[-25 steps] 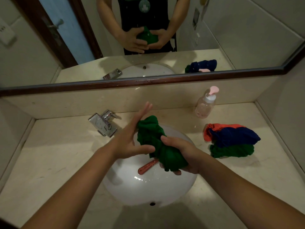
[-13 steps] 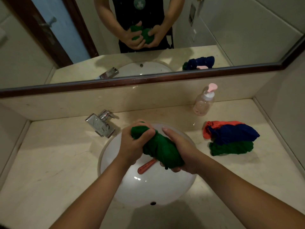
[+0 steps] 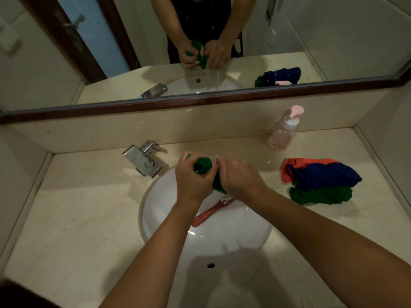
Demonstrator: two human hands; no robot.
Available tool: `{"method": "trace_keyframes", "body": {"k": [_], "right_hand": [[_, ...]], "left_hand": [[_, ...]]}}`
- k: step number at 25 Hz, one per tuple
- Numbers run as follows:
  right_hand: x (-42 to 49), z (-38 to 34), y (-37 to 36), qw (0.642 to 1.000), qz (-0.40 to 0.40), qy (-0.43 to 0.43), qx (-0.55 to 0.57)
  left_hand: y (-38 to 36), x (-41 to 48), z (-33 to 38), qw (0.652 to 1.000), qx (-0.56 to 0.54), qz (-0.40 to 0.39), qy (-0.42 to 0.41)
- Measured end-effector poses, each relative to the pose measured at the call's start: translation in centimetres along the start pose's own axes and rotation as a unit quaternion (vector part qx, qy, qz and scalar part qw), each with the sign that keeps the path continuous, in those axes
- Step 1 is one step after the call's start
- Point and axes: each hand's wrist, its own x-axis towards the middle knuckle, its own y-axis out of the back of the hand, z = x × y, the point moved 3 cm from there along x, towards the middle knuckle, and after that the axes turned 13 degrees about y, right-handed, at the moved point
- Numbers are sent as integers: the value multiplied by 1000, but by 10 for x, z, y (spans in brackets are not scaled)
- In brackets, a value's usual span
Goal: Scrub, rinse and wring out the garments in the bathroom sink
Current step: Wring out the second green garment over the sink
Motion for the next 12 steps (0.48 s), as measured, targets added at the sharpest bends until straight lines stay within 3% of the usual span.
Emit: {"method": "trace_keyframes", "body": {"k": [3, 4, 6, 8, 10, 12], "right_hand": [[4, 8, -8, 995, -35, 47, -76], [4, 9, -11, 997, -41, 26, -66], [-1, 11, -8, 995, -45, -73, 43], [-15, 10, -5, 954, -64, -184, 226], [-27, 2, -1, 906, -80, -219, 353], [-30, -1, -2, 907, -83, -187, 367]], "left_hand": [[-8, 0, -9, 995, -18, 14, 101], [-9, -1, -11, 992, -28, 4, 120], [-5, -1, -14, 988, -63, -51, 133], [3, 0, -11, 983, -84, -128, 105], [10, 2, -8, 978, -95, -173, 62], [15, 5, -10, 977, -130, -165, 35]]}}
